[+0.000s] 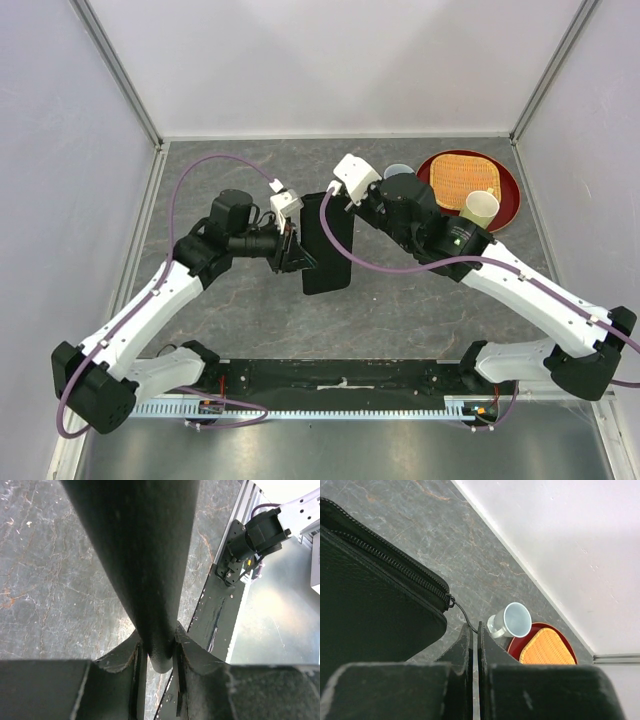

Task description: Sort the hair-cutting tools

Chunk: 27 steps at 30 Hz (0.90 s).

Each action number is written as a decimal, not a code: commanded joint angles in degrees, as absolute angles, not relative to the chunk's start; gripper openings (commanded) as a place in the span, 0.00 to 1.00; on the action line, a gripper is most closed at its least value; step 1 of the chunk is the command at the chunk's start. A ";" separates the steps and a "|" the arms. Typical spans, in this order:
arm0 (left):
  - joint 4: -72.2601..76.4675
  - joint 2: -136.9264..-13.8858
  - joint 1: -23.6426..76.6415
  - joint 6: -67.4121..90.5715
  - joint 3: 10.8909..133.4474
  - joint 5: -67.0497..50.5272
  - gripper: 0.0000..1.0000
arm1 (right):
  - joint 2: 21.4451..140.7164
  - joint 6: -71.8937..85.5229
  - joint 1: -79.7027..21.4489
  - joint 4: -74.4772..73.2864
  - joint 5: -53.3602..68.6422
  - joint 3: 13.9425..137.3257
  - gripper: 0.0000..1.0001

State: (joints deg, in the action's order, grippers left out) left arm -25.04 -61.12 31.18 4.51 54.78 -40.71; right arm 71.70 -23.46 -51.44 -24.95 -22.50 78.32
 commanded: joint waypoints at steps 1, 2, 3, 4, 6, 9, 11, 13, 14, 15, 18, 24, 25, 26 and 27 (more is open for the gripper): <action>-34.28 -64.86 31.82 0.09 54.92 -46.49 0.02 | 69.96 -26.10 -48.69 -14.86 -24.79 81.49 0.00; -35.15 -65.56 31.82 0.09 55.71 -46.58 0.02 | 69.96 -25.93 -48.60 -14.94 -24.35 81.13 0.00; -35.50 -66.61 31.82 -1.48 57.11 -46.58 0.02 | 69.87 -25.32 -48.60 -15.03 -23.82 80.69 0.00; -35.77 -66.97 31.82 -1.58 57.65 -46.76 0.02 | 69.79 -25.31 -48.60 -14.94 -22.86 79.81 0.00; -35.77 -67.67 31.90 -1.93 58.79 -47.02 0.02 | 69.96 -25.66 -48.60 -14.85 -23.20 79.37 0.00; -36.29 -68.90 32.08 -2.63 60.29 -47.20 0.02 | 69.96 -26.71 -48.60 -14.85 -23.64 79.01 0.00; -37.00 -70.48 32.25 -3.16 61.26 -47.20 0.02 | 70.05 -28.12 -48.69 -15.03 -23.56 79.36 0.00; -38.05 -71.80 32.52 -4.30 62.49 -47.46 0.02 | 70.58 -29.00 -48.69 -15.20 -23.03 80.15 0.00; -38.49 -72.07 32.61 -4.65 62.93 -47.55 0.02 | 70.84 -29.18 -48.60 -15.55 -21.90 80.50 0.00; -39.11 -72.51 32.78 -5.70 63.89 -47.46 0.02 | 71.19 -29.61 -48.60 -15.90 -21.28 80.77 0.00; -41.22 -73.47 33.13 -7.20 65.39 -47.20 0.02 | 72.07 -31.90 -48.69 -16.00 -19.61 81.30 0.00; -42.36 -75.85 33.92 -8.08 68.37 -47.90 0.02 | 73.74 -33.40 -48.69 -16.69 -13.29 82.79 0.00; -42.71 -76.20 34.01 -8.43 68.81 -47.81 0.02 | 74.00 -33.40 -48.69 -16.79 -12.66 83.23 0.00; -43.15 -76.55 34.19 -8.79 69.60 -47.64 0.02 | 74.26 -33.40 -48.69 -16.79 -11.87 83.32 0.00; -43.15 -76.99 34.28 -8.88 69.87 -47.55 0.02 | 74.53 -33.40 -48.78 -16.79 -10.91 83.41 0.00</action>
